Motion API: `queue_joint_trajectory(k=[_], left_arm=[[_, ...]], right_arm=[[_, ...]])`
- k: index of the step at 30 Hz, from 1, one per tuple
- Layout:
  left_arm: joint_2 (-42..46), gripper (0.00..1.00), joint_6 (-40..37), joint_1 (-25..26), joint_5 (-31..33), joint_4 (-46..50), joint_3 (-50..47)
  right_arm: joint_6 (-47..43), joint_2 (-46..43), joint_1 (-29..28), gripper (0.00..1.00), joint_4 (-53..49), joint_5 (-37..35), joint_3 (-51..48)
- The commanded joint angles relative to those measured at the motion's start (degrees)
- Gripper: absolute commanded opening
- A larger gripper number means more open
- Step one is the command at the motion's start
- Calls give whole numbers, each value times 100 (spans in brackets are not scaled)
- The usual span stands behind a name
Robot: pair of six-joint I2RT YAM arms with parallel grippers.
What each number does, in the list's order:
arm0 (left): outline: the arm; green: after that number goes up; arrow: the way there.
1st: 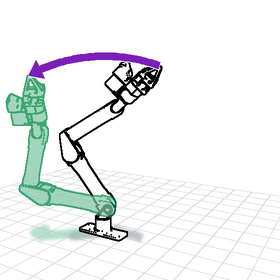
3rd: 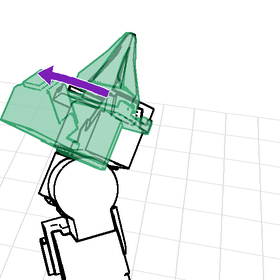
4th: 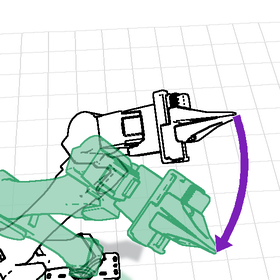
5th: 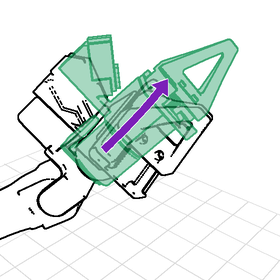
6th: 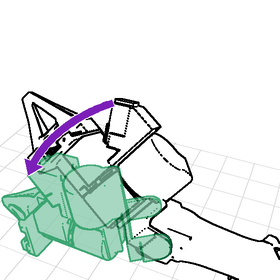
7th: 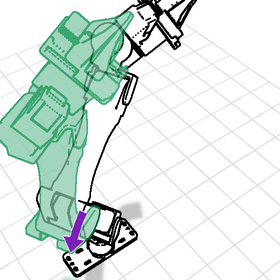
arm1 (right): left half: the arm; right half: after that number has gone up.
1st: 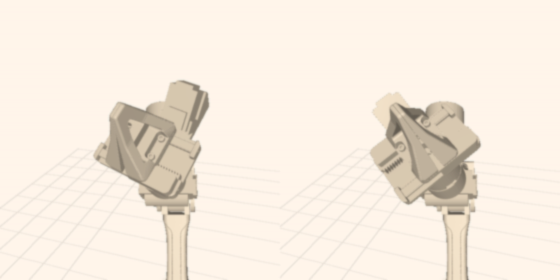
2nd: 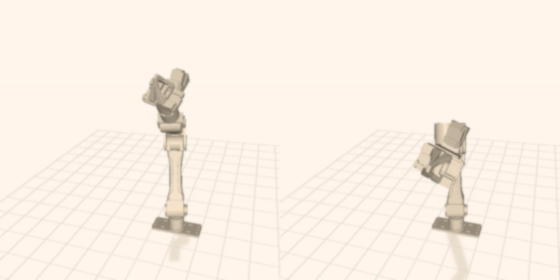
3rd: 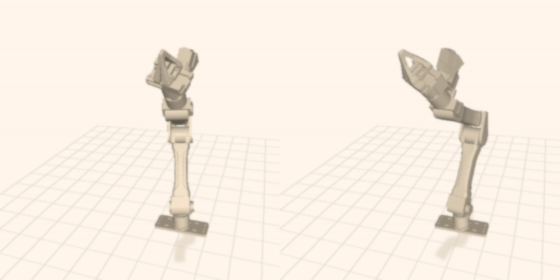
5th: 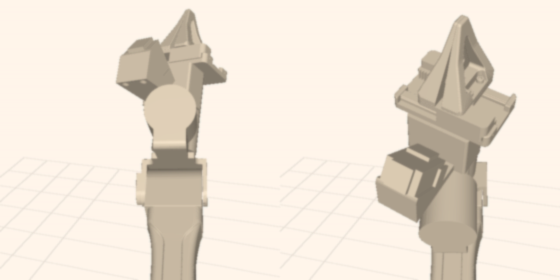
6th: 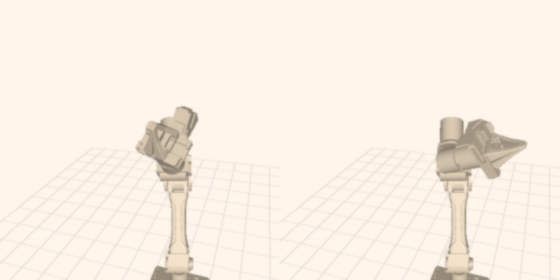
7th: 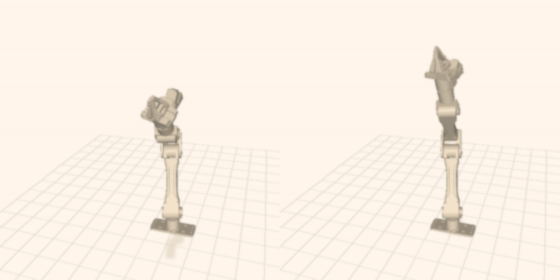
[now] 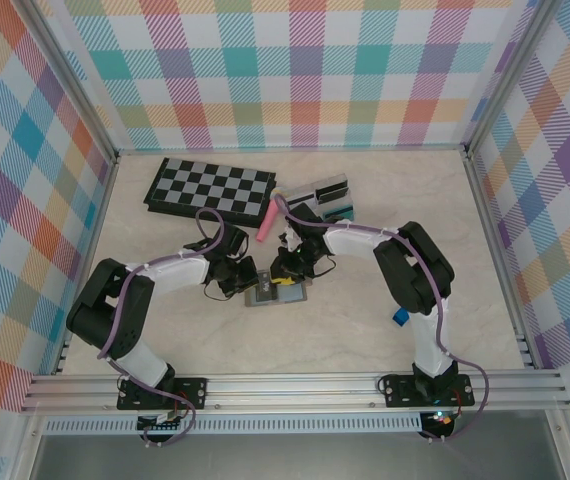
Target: Take the credit cards out of the card holder
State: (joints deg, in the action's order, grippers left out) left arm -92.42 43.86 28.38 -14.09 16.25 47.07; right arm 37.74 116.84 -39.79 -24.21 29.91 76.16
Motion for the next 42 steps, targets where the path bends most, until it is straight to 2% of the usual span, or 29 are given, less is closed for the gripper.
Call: queue_joint_trajectory(k=[1,10,16,23,31,42], left_arm=[[-105,5,-133,36,61,194,-181],[-96,4,-136,36,264,374,-190],[-119,4,-111,36,196,309,-231],[-108,3,-99,36,187,300,-234],[-87,3,-120,34,178,325,-225],[75,7,-176,27,362,557,-103]], right_arm=[[31,170,24,22,48,178,-49],[-50,245,24,26,-454,-463,74],[-185,404,24,27,-167,257,110],[-232,445,20,21,-16,498,101],[-232,478,24,20,30,595,96],[-282,17,209,7,-22,185,-198]])
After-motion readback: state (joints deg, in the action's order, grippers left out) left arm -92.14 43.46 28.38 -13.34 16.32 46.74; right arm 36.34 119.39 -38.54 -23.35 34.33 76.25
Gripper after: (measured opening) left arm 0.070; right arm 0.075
